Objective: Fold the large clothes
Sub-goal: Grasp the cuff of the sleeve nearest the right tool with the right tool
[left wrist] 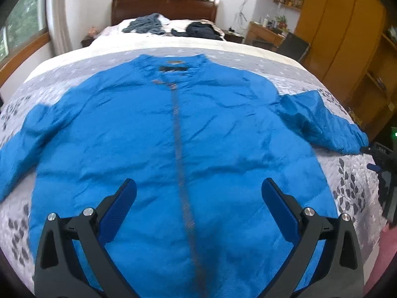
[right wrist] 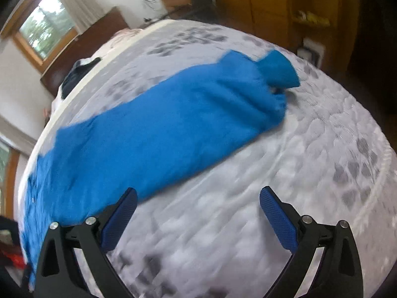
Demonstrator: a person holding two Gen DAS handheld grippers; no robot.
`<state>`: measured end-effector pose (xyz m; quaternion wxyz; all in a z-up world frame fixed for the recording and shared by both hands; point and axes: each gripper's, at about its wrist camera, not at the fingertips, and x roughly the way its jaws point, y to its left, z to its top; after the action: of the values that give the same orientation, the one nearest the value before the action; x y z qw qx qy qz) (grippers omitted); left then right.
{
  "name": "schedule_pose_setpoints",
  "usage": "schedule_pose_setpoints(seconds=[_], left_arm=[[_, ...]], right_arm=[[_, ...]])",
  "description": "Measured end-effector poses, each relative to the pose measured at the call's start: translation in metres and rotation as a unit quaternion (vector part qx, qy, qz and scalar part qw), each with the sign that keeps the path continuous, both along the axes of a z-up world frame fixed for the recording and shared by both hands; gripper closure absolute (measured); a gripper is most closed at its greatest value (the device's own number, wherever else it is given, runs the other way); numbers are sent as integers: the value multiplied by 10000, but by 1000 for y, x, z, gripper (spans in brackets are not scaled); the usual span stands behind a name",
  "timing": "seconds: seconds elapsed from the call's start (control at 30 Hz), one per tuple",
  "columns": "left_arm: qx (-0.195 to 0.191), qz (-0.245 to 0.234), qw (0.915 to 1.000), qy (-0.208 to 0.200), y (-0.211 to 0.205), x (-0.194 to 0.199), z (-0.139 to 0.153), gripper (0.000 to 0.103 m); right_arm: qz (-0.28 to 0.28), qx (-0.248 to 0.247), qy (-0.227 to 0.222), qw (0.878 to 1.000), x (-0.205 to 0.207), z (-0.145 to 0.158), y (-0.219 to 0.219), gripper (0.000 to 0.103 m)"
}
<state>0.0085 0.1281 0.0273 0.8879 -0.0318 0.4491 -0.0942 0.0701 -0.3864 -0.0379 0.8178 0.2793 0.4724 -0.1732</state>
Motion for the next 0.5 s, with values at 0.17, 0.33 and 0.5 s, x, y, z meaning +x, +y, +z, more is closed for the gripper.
schedule_pose_setpoints(seconds=[0.17, 0.33, 0.5], left_arm=[[-224, -41, 9997, -30, -23, 18, -4, 3], [-233, 40, 9996, 131, -22, 24, -11, 3], [-468, 186, 9980, 382, -9, 28, -18, 4]], right_arm=[[-175, 152, 17, 9997, 22, -20, -41, 3], [-420, 194, -159, 9988, 33, -19, -60, 7], [-570, -73, -47, 9983, 40, -16, -70, 52]])
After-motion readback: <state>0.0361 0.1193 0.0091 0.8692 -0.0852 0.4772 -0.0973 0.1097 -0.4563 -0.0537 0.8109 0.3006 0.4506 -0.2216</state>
